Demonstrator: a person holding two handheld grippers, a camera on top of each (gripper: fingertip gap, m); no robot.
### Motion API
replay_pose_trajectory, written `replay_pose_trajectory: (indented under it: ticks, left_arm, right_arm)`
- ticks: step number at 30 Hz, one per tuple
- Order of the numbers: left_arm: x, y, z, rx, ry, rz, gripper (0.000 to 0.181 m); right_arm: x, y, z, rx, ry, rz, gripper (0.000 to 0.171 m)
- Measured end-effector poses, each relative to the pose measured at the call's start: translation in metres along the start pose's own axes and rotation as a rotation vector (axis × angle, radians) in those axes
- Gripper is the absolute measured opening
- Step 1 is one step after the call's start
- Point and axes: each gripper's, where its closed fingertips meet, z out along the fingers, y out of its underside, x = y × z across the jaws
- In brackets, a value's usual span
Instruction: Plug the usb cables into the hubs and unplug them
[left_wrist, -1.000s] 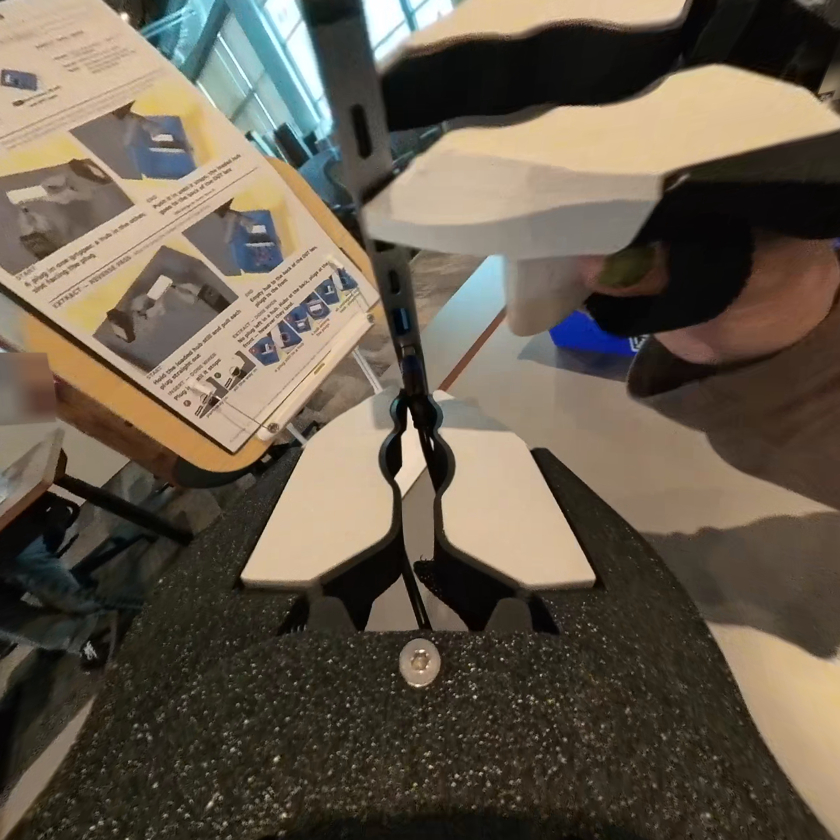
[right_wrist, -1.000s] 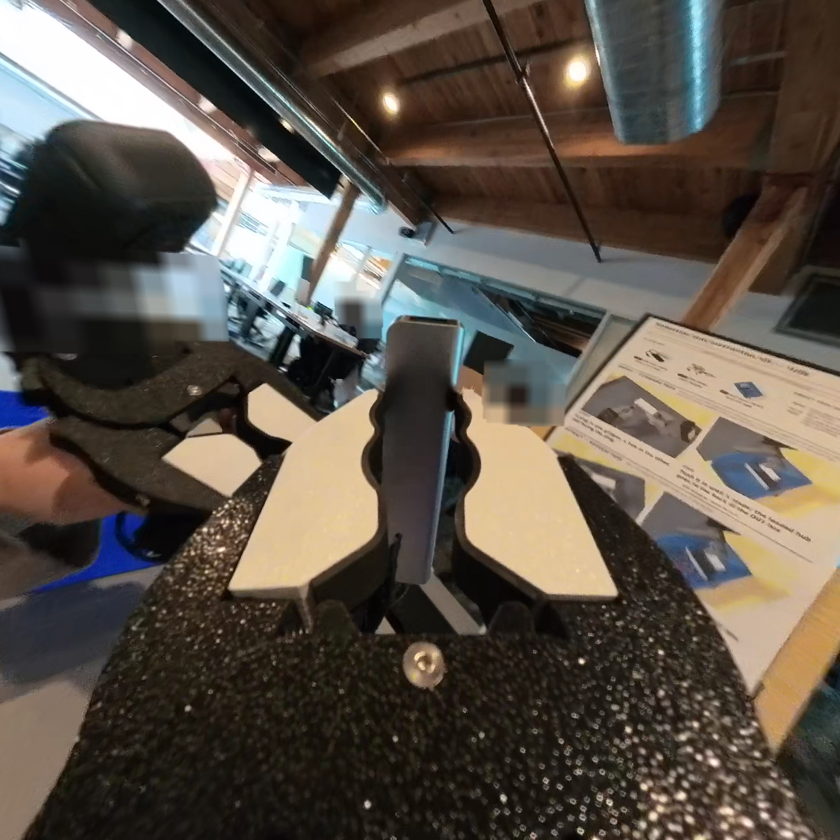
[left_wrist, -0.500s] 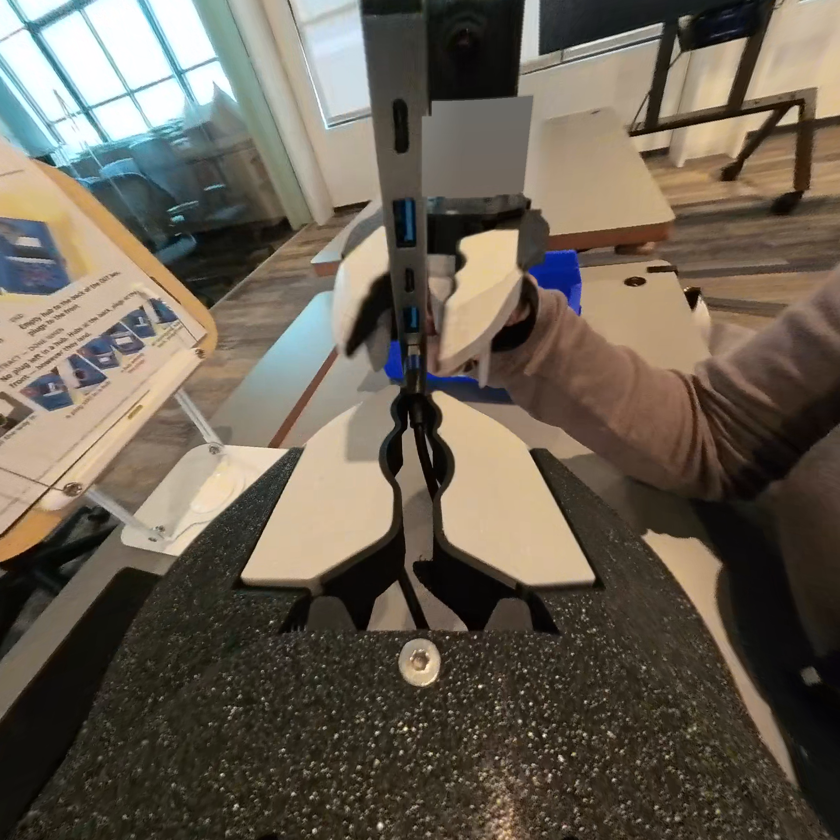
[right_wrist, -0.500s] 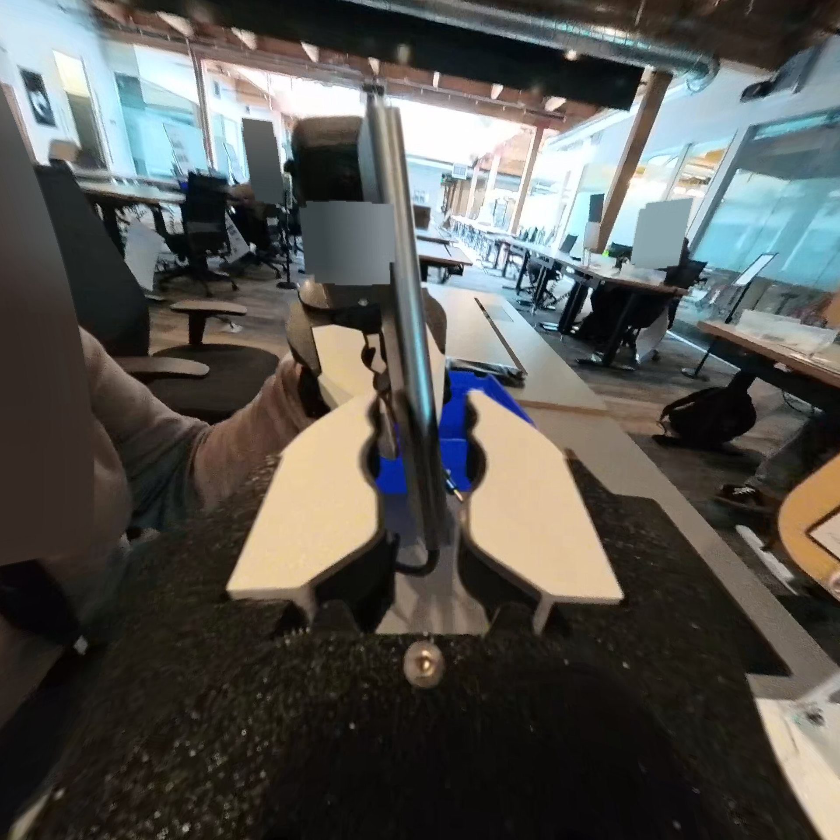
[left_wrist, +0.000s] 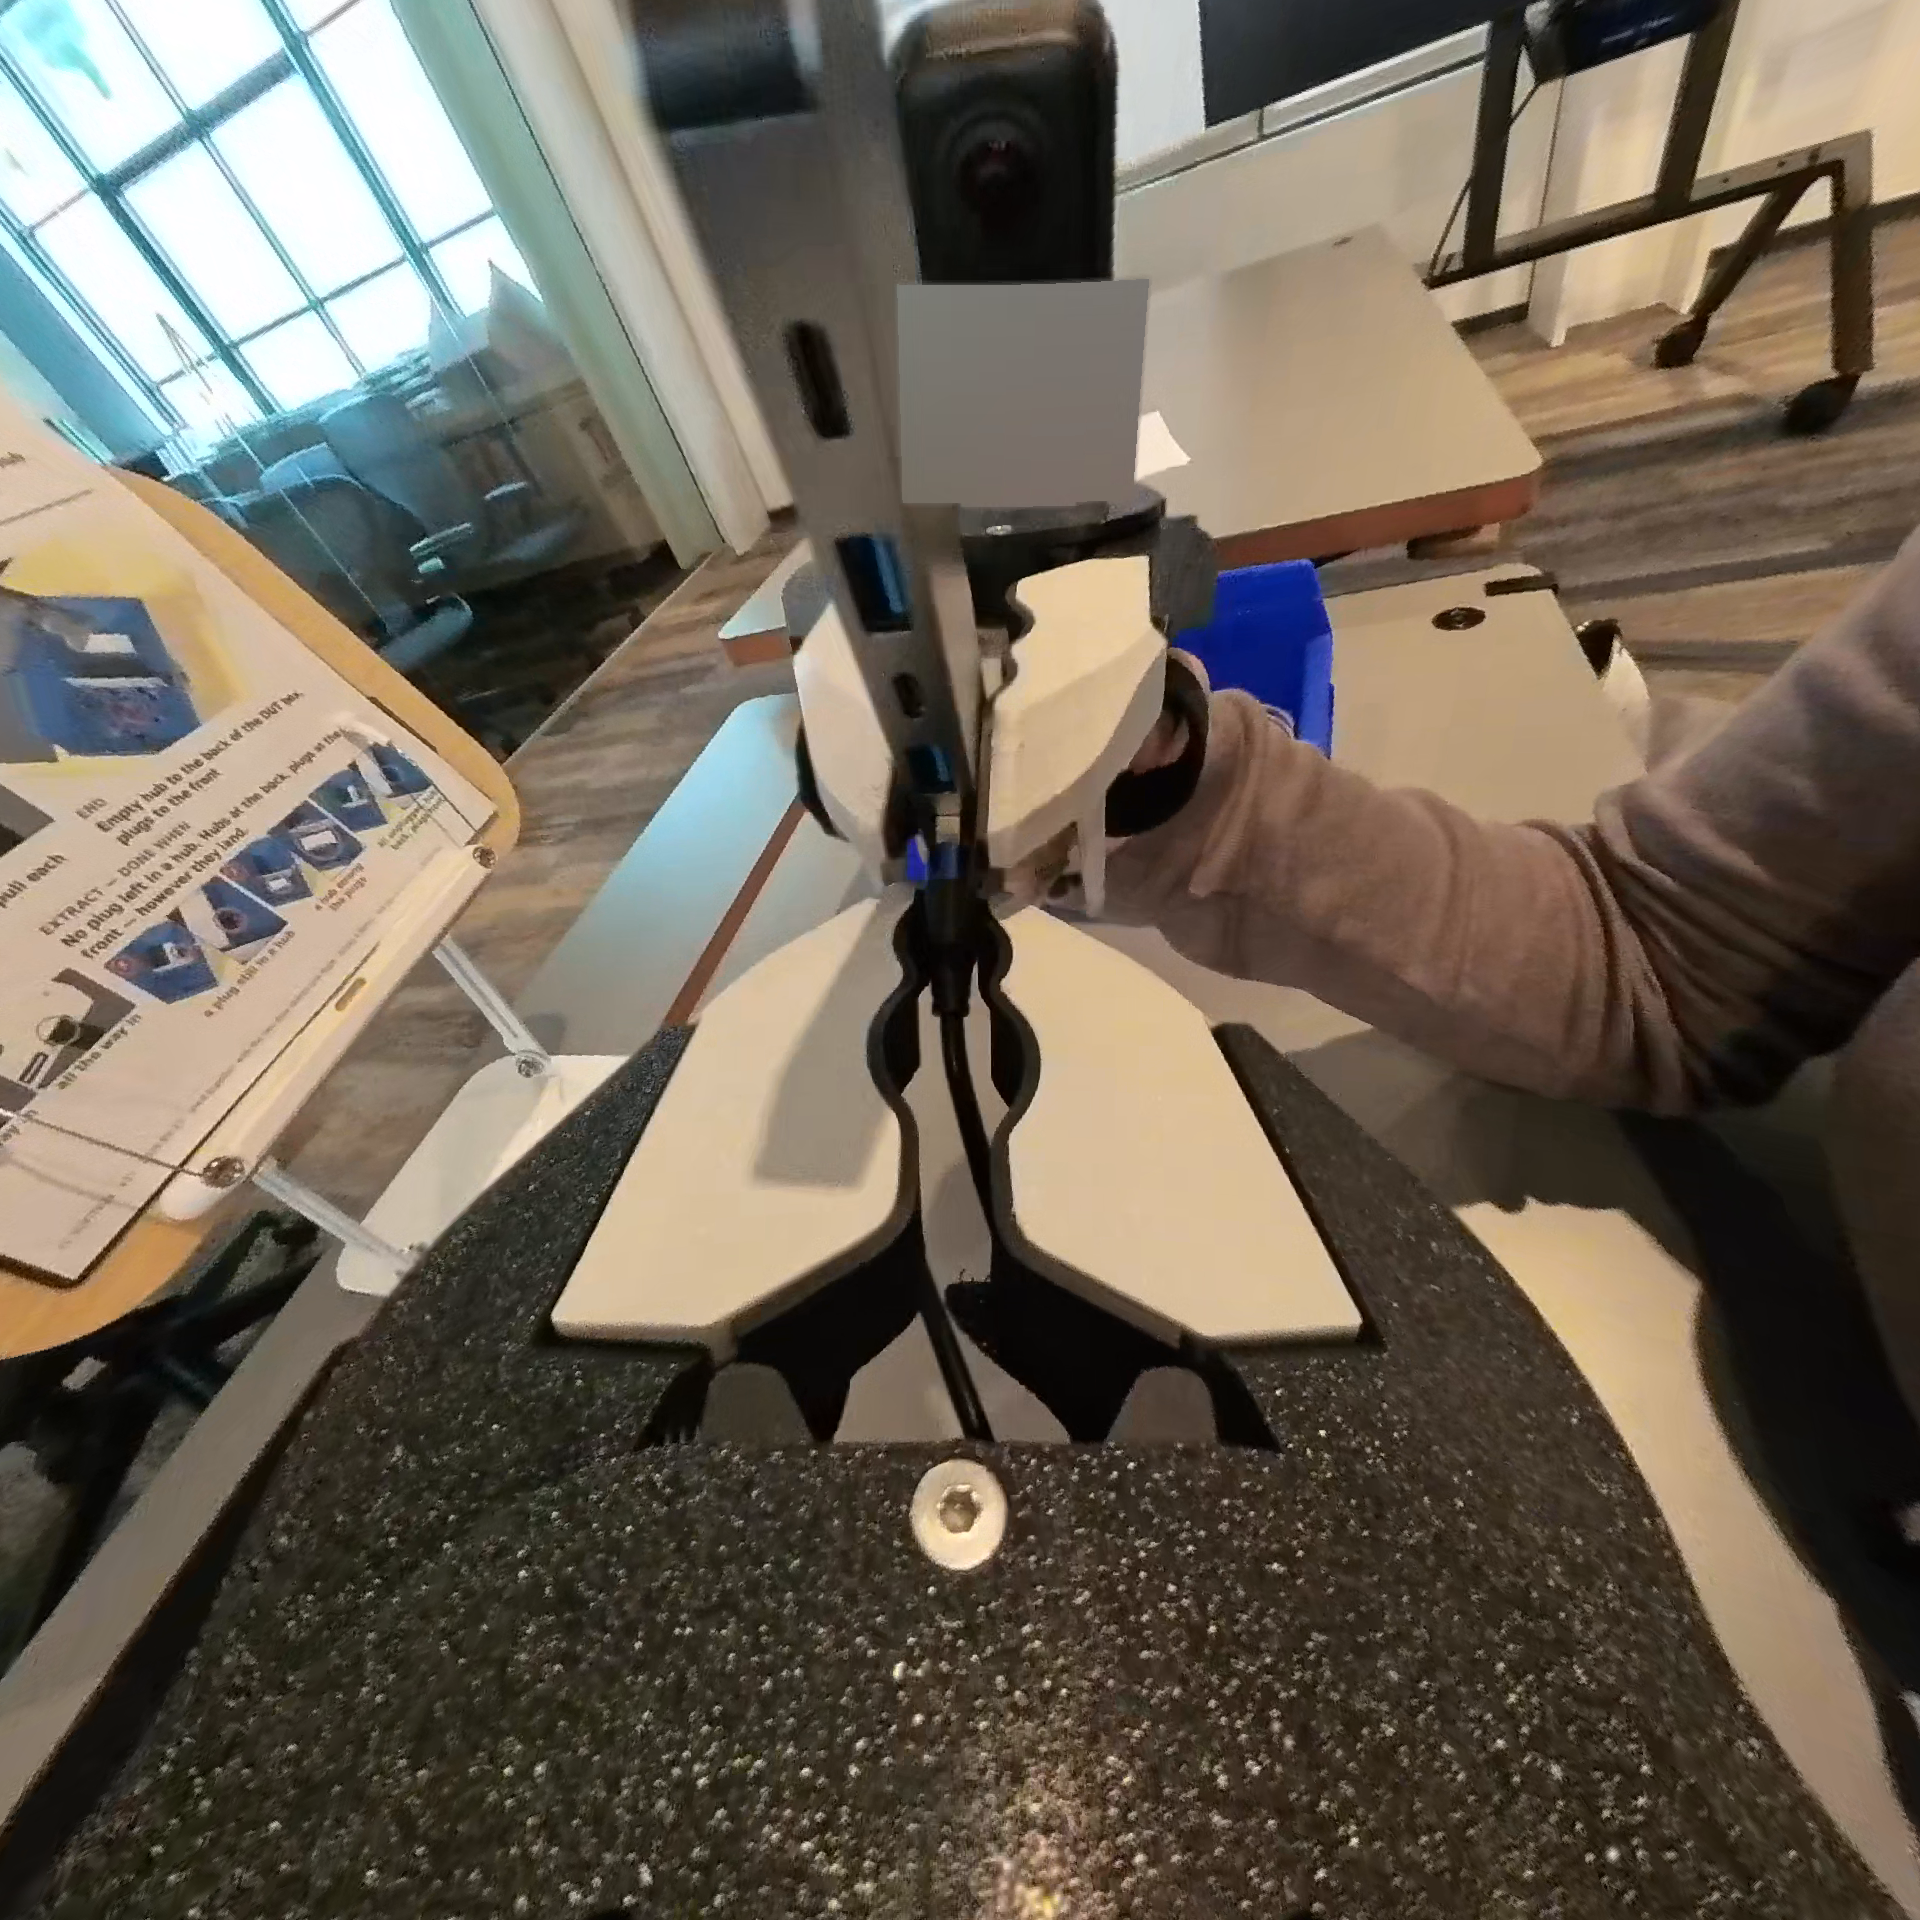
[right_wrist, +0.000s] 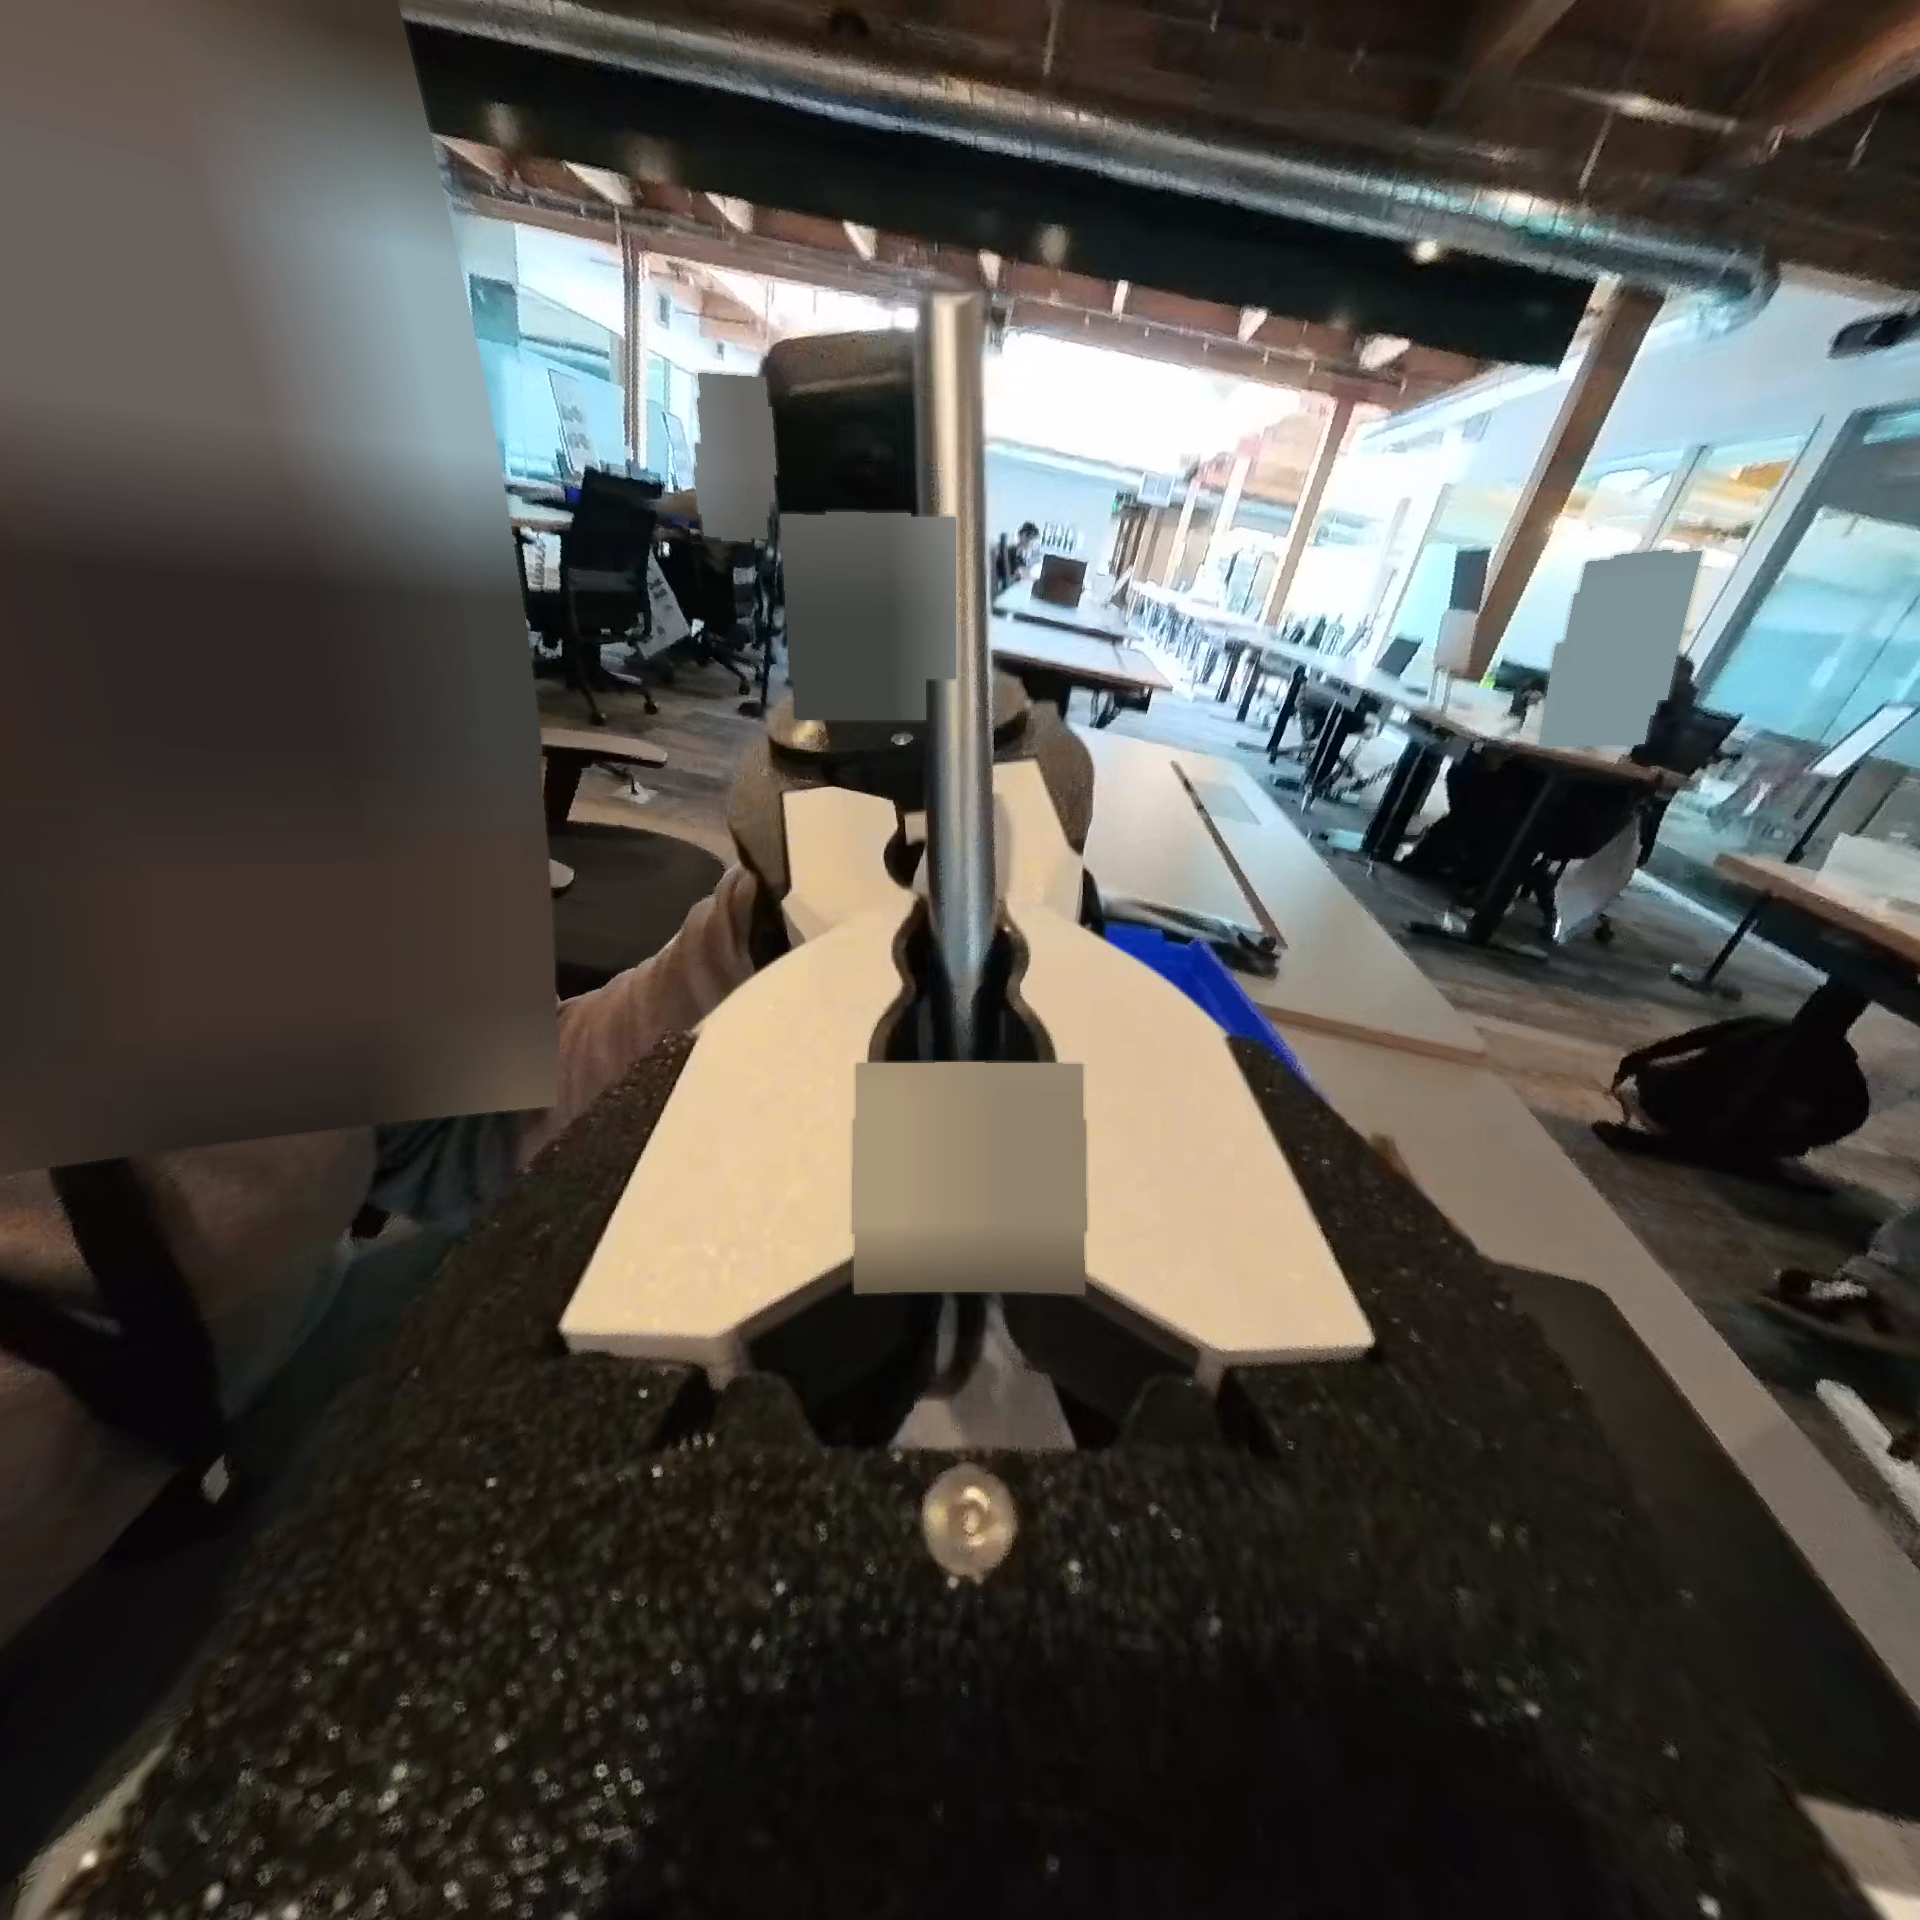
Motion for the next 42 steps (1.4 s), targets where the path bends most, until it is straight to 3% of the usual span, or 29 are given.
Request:
replay_pose_trajectory:
  ticks: [3, 6, 9, 18, 25, 30, 34, 36, 39, 42]
  left_arm:
    - [0.002, 0.007, 0.001, -0.036, 0.017, 0.019, 0.008]
    - [0.002, 0.01, 0.004, -0.058, 0.008, 0.033, 0.008]
    - [0.001, 0.011, 0.005, -0.059, 0.012, 0.019, 0.008]
    - [0.003, 0.003, 0.008, 0.01, 0.012, 0.037, 0.01]
    - [0.007, -0.001, 0.006, 0.038, 0.082, -0.054, 0.008]
    - [0.016, 0.003, 0.005, 0.018, 0.131, -0.026, 0.008]
    - [-0.006, 0.01, 0.007, -0.046, -0.035, -0.024, 0.008]
    - [0.01, 0.002, 0.006, 0.0, 0.068, -0.034, 0.008]
    - [0.023, -0.01, -0.013, 0.127, 0.226, -0.089, 0.008]
    - [-0.002, -0.002, -0.022, 0.091, 0.07, -0.074, 0.008]
  right_arm:
    - [0.001, -0.013, -0.001, 0.096, 0.006, 0.012, 0.028]
    - [0.0, -0.007, -0.003, 0.056, -0.014, 0.049, 0.027]
    - [-0.002, -0.004, -0.006, 0.022, -0.015, 0.026, 0.01]
    - [0.0, -0.008, -0.007, 0.04, -0.015, 0.031, 0.01]
    - [-0.002, -0.01, -0.005, 0.073, -0.039, 0.028, 0.009]
    - [-0.013, -0.008, -0.006, 0.112, -0.179, 0.084, 0.01]
    - [0.007, -0.003, -0.007, 0.041, 0.018, -0.034, 0.009]
    - [-0.004, -0.006, -0.008, 0.026, -0.011, -0.071, 0.009]
    - [-0.015, -0.029, -0.035, 0.204, -0.139, 0.006, 0.009]
    - [0.004, -0.032, -0.063, 0.211, 0.013, -0.003, 0.009]
